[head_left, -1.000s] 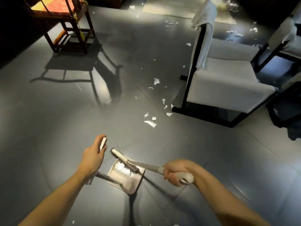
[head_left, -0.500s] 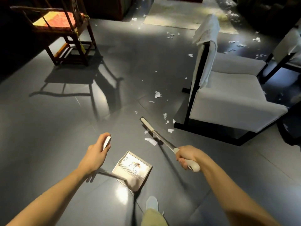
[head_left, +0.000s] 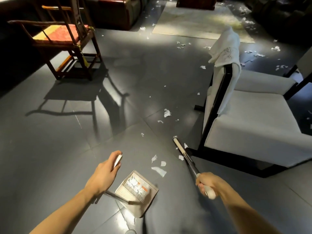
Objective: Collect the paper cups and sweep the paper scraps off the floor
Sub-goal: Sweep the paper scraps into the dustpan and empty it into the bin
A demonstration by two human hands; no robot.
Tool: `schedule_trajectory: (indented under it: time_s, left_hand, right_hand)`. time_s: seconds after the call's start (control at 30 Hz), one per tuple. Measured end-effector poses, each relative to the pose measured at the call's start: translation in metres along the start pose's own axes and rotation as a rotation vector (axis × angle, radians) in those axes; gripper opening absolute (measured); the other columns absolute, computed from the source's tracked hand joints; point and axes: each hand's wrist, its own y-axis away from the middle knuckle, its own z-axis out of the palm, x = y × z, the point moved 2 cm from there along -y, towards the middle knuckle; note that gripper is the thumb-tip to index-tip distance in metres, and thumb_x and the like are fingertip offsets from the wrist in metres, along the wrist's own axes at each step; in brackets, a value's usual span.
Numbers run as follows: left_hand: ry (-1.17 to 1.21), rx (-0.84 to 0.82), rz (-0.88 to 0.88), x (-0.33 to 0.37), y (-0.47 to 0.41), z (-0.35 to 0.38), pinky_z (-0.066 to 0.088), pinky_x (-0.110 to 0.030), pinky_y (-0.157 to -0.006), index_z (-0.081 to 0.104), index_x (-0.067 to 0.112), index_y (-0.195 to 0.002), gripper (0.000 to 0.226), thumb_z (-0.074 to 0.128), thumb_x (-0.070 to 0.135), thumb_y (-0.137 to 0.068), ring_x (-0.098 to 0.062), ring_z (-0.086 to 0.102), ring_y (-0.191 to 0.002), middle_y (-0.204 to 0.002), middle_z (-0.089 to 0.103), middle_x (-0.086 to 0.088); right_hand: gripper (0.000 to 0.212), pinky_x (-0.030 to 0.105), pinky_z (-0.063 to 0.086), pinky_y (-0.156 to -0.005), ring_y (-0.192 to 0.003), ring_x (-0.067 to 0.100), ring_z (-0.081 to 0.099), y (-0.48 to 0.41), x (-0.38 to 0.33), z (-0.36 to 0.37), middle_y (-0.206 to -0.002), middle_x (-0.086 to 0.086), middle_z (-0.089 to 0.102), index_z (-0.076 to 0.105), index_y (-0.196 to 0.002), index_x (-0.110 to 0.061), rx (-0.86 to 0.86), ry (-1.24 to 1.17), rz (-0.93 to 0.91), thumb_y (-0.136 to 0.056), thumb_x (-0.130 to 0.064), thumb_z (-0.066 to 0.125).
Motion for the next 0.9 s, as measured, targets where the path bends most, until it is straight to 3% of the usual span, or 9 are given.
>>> schedule_trajectory:
  time_s: [0.1, 0.17, 0.2, 0.3, 0.37, 0.6, 0.7, 0.8, 0.9]
  left_hand:
    - [0.008, 0.018, -0.017, -0.001, -0.024, -0.003, 0.046, -0.032, -0.069, 0.038, 0.041, -0.123, 0.027, 0.045, 0.03, -0.099, -0.016, 0.058, -0.073, -0.095, 0.062, -0.003]
    - [-0.001, -0.002, -0.01, 0.002, -0.034, -0.002, 0.045, -0.029, -0.064, 0.037, 0.042, -0.123, 0.028, 0.044, 0.03, -0.099, -0.014, 0.057, -0.071, -0.095, 0.062, -0.002]
    - [-0.005, -0.015, -0.002, 0.004, -0.039, -0.001, 0.045, -0.027, -0.063, 0.036, 0.041, -0.124, 0.028, 0.043, 0.03, -0.099, -0.012, 0.057, -0.07, -0.095, 0.061, -0.002]
    - [-0.001, -0.037, 0.014, 0.009, -0.054, -0.005, 0.043, -0.029, -0.065, 0.036, 0.039, -0.127, 0.029, 0.043, 0.029, -0.099, -0.012, 0.056, -0.07, -0.097, 0.061, -0.003]
    - [0.0, -0.042, 0.014, 0.01, -0.063, -0.009, 0.042, -0.029, -0.068, 0.037, 0.038, -0.128, 0.03, 0.042, 0.029, -0.1, -0.014, 0.056, -0.072, -0.099, 0.06, -0.003]
    - [0.001, -0.069, 0.044, 0.007, -0.083, -0.021, 0.042, -0.033, -0.071, 0.036, 0.042, -0.126, 0.028, 0.041, 0.033, -0.1, -0.017, 0.055, -0.075, -0.099, 0.058, -0.002]
    - [0.025, -0.068, 0.047, 0.0, -0.085, -0.029, 0.044, -0.033, -0.067, 0.036, 0.046, -0.119, 0.024, 0.042, 0.032, -0.099, -0.017, 0.055, -0.067, -0.089, 0.059, -0.004]
    - [0.033, -0.084, 0.058, -0.001, -0.093, -0.037, 0.046, -0.033, -0.064, 0.037, 0.046, -0.117, 0.024, 0.043, 0.031, -0.099, -0.018, 0.055, -0.06, -0.081, 0.057, -0.004]
    - [0.015, -0.09, 0.073, 0.001, -0.108, -0.046, 0.044, -0.033, -0.065, 0.037, 0.046, -0.118, 0.024, 0.043, 0.031, -0.099, -0.018, 0.054, -0.063, -0.083, 0.058, -0.003]
  right_hand:
    - [0.004, 0.025, 0.038, -0.051, -0.048, 0.023, 0.05, 0.001, -0.008, 0.022, -0.053, 0.013, 0.051, 0.052, -0.085, 0.007, -0.053, 0.157, -0.103, -0.085, 0.003, 0.051]
    - [0.032, 0.023, 0.041, -0.058, -0.06, 0.024, 0.051, 0.007, -0.01, 0.037, -0.07, 0.01, 0.051, 0.052, -0.115, 0.006, -0.127, 0.208, -0.152, -0.084, -0.002, 0.052]
    - [0.034, 0.021, 0.043, -0.056, -0.059, 0.018, 0.049, 0.011, -0.012, 0.044, -0.072, 0.004, 0.048, 0.048, -0.115, 0.001, -0.174, 0.218, -0.14, -0.081, -0.002, 0.052]
    - [0.01, 0.021, 0.042, -0.041, -0.043, 0.012, 0.049, 0.036, -0.016, 0.058, -0.06, 0.007, 0.05, 0.049, -0.082, -0.008, -0.26, 0.062, -0.068, -0.076, 0.0, 0.053]
    - [0.019, 0.02, 0.041, -0.037, -0.034, 0.011, 0.048, 0.051, -0.018, 0.065, -0.049, 0.008, 0.052, 0.051, -0.066, -0.001, -0.284, -0.051, -0.013, -0.084, 0.0, 0.048]
    - [0.03, 0.012, 0.031, -0.032, -0.028, 0.003, 0.038, 0.097, -0.058, 0.046, -0.036, -0.002, 0.04, 0.045, -0.062, -0.006, -0.382, -0.011, 0.123, -0.091, 0.0, 0.041]
    - [0.018, 0.011, 0.03, -0.033, -0.031, 0.001, 0.038, 0.115, -0.07, 0.027, -0.044, -0.001, 0.039, 0.057, -0.085, -0.005, -0.381, -0.085, 0.116, -0.088, 0.002, 0.041]
    - [0.045, 0.014, 0.031, -0.034, -0.037, 0.007, 0.039, 0.115, -0.079, 0.021, -0.054, 0.006, 0.04, 0.051, -0.13, 0.007, -0.271, -0.018, 0.021, -0.085, 0.005, 0.046]
    - [0.048, 0.015, 0.032, -0.034, -0.036, 0.007, 0.039, 0.103, -0.096, 0.015, -0.054, 0.005, 0.041, 0.045, -0.134, 0.008, -0.219, -0.032, -0.045, -0.087, 0.006, 0.045]
